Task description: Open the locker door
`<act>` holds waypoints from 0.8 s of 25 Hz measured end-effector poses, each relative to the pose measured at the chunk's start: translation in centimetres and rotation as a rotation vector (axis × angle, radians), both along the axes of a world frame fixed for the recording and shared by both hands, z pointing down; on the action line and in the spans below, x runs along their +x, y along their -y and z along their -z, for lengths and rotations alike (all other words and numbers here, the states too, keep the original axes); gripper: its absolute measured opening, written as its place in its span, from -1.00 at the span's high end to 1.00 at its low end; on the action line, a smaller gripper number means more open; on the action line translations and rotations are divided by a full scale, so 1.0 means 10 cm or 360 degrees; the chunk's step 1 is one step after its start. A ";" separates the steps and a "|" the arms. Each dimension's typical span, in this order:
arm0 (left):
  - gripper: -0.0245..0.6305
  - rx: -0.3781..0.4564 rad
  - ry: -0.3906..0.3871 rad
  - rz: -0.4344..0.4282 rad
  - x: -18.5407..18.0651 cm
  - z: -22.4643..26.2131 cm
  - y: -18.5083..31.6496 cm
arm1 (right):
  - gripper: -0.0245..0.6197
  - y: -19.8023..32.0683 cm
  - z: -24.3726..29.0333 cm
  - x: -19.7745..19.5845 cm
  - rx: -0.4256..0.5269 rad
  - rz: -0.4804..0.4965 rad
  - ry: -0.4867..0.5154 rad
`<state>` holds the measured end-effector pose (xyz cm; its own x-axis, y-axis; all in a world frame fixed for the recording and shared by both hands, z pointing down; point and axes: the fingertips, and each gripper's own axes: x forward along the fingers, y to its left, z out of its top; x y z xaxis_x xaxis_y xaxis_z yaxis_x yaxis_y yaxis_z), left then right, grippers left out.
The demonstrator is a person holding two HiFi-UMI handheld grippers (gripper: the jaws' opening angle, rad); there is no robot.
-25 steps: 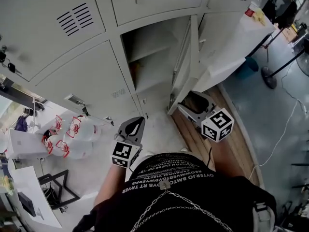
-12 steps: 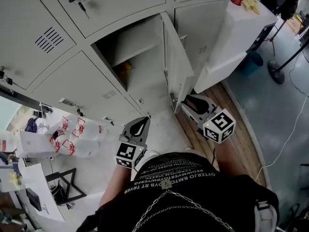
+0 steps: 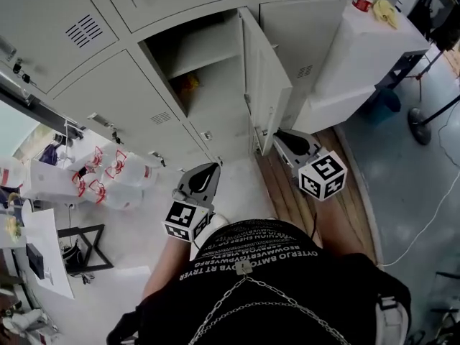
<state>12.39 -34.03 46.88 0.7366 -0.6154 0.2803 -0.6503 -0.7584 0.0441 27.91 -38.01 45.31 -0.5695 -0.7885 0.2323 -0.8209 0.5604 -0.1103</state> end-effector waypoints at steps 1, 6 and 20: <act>0.91 0.0003 0.0003 0.0015 0.02 0.01 -0.04 | 0.86 -0.01 -0.01 0.03 0.0005 0.0007 -0.0017; 0.91 -0.0001 0.0022 0.0103 0.08 0.02 -0.20 | 0.88 -0.02 -0.02 0.13 0.0005 0.0047 -0.0053; 0.91 -0.0060 0.0204 0.0046 0.42 -0.12 -0.53 | 0.89 -0.02 -0.03 0.11 0.0085 0.0137 -0.0097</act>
